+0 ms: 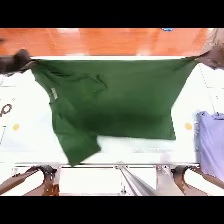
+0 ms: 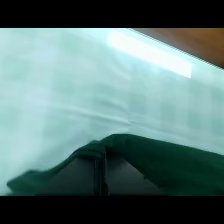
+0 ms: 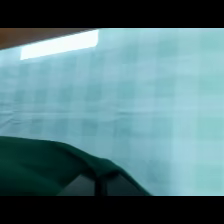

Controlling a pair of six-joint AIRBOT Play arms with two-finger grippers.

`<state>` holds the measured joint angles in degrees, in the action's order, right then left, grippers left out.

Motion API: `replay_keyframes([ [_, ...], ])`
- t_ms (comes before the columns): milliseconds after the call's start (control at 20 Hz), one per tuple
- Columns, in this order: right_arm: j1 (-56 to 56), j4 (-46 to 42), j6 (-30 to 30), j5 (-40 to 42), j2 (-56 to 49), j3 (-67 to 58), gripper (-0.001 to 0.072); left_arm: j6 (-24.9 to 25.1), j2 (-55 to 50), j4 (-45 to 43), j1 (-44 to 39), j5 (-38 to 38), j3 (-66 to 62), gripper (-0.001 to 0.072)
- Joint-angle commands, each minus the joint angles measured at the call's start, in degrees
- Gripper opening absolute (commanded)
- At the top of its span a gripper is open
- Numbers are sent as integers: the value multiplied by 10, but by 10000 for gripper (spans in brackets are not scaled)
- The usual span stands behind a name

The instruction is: Fold the shirts.

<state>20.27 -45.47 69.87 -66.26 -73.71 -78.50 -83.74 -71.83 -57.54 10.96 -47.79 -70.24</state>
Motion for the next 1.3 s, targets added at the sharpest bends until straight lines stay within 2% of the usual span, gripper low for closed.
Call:
replay_keyframes([
  [0,-22,61,-21,82,-162,-43,25,6,-198,33,-23,62,-87,16],
  [200,-60,61,25,115,-305,-165,25,5,-334,79,-30,62,-224,16],
  [400,-76,59,52,127,-391,-262,25,5,-394,79,-31,64,-300,16],
  [700,-78,59,61,144,-431,-286,25,6,-408,79,-31,107,-306,16],
  [1050,-86,59,59,154,-454,-286,28,6,-425,79,-31,90,-306,24],
  [1100,-86,60,61,155,-454,-286,195,5,-424,79,-31,83,-306,205],
  [1150,-86,65,63,148,-451,-287,418,1,-422,79,-28,67,-309,421],
  [1200,-80,65,70,132,-444,-287,416,1,-419,77,-21,31,-317,509],
  [1250,-72,65,71,104,-432,-287,416,1,-412,65,-8,-24,-328,509],
])
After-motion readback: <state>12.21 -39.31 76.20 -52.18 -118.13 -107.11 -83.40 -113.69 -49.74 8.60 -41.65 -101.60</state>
